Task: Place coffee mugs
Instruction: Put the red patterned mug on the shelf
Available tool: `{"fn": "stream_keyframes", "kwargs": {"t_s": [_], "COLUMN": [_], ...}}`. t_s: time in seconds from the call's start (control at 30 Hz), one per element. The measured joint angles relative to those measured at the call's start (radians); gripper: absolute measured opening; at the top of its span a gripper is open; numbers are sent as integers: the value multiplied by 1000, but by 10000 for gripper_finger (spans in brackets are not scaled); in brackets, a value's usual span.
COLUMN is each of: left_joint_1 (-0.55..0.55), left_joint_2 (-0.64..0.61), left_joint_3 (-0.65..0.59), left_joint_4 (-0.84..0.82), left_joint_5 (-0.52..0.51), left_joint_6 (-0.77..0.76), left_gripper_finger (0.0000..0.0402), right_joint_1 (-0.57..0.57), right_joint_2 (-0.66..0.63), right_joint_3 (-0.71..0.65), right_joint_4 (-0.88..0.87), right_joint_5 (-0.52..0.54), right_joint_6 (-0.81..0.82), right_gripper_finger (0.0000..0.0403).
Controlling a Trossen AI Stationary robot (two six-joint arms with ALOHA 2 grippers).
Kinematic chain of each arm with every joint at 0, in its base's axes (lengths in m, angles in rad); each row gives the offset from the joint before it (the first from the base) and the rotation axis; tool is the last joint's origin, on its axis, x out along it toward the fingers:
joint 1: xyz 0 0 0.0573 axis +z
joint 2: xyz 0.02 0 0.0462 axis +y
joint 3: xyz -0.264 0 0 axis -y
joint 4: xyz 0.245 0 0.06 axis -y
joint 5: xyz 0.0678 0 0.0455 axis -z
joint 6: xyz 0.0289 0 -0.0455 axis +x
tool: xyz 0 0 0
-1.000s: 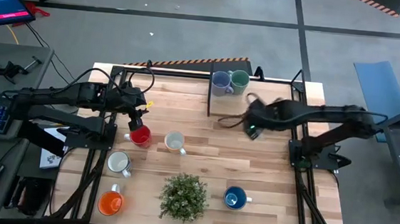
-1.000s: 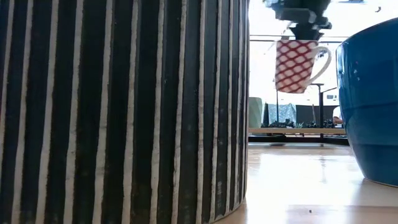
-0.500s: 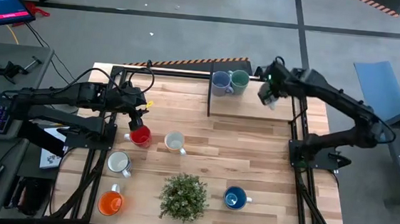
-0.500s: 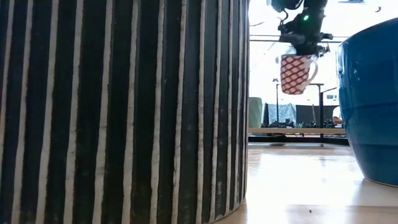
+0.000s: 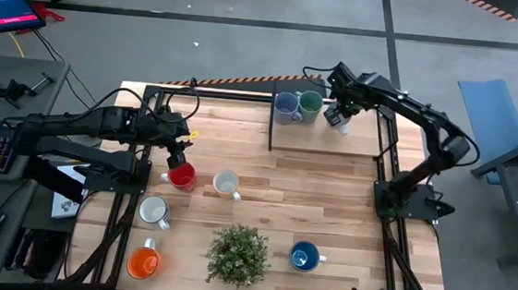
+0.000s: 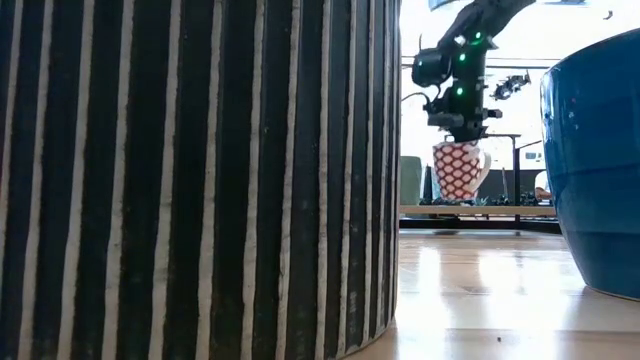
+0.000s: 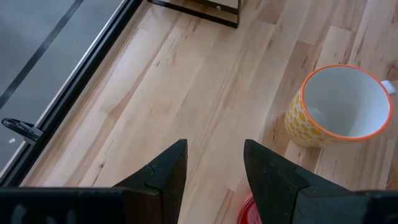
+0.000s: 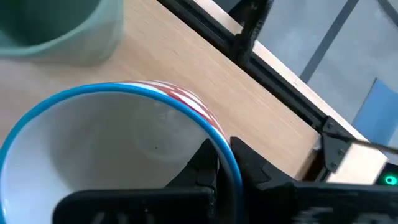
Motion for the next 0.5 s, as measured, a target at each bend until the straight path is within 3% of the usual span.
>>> {"fn": "stream_keyframes", "kwargs": {"t_s": [0.5], "left_joint_1": [0], "left_joint_2": [0], "left_joint_3": [0], "left_joint_4": [-1], "left_joint_5": [0], "left_joint_6": [0], "left_gripper_finger": [147], "right_joint_1": [-30], "right_joint_2": [40], "right_joint_3": [0], "right_joint_4": [85], "right_joint_5": [-44], "right_joint_6": [-18], "right_gripper_finger": [1]}}
